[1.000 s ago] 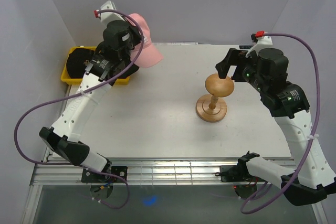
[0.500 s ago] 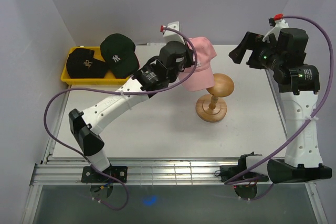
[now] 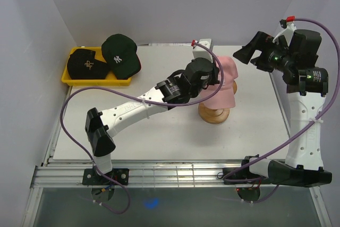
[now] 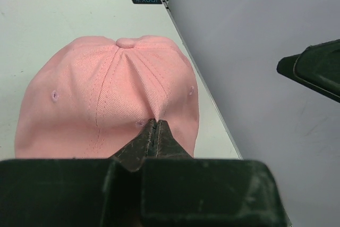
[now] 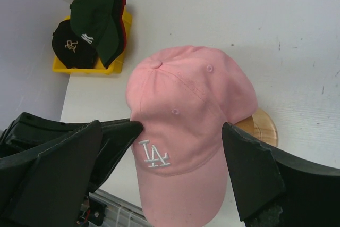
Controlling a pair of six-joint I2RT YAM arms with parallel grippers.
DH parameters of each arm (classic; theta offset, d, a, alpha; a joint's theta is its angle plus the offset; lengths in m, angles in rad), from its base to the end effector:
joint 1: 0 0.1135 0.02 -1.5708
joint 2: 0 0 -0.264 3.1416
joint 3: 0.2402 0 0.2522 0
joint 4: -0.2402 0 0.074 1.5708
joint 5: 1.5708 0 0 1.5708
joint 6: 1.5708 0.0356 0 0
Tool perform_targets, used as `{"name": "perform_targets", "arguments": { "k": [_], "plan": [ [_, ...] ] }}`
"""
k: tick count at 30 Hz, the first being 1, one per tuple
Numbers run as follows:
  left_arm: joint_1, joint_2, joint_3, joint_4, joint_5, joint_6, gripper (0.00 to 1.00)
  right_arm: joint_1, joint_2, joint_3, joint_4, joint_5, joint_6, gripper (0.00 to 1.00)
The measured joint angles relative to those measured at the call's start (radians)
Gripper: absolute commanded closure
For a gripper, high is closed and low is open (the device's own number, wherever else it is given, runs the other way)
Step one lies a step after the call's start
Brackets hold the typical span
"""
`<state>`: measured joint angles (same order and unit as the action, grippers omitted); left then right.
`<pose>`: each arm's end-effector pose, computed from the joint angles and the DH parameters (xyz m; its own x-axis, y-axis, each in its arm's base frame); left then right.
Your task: Stack the hats
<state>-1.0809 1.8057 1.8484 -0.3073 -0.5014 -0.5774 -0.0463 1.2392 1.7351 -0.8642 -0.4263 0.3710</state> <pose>0.2152 -0.3671 0.4131 -0.4063 -0.2553 -0.8773 0.3983 0.8147 -0.4215 0.2207 0.0045 0.4941 -0.4596 0.3518 -0.8155 -0.1895 0.8582 0.4770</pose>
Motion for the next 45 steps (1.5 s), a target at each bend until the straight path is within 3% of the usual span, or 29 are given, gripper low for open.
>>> {"name": "perform_targets", "arguments": {
  "k": [6,16,26,33,45],
  "plan": [
    [-0.012,0.000,-0.024,0.026,0.018,-0.001,1.00,-0.007,-0.027,-0.034,0.002,-0.011,0.014,0.01],
    [-0.084,0.000,-0.279,0.079,0.044,-0.025,1.00,-0.011,-0.074,-0.130,0.036,-0.016,0.016,0.01],
    [-0.089,-0.010,-0.348,0.124,0.059,-0.021,1.00,-0.014,-0.108,-0.278,0.074,0.008,0.014,0.01],
    [-0.089,-0.037,-0.398,0.132,0.069,-0.033,0.73,-0.018,-0.128,-0.325,0.095,0.031,0.011,0.01],
    [-0.096,-0.097,-0.443,0.137,0.099,-0.052,0.66,-0.018,-0.136,-0.389,0.134,0.035,0.006,0.01]
  ]
}}
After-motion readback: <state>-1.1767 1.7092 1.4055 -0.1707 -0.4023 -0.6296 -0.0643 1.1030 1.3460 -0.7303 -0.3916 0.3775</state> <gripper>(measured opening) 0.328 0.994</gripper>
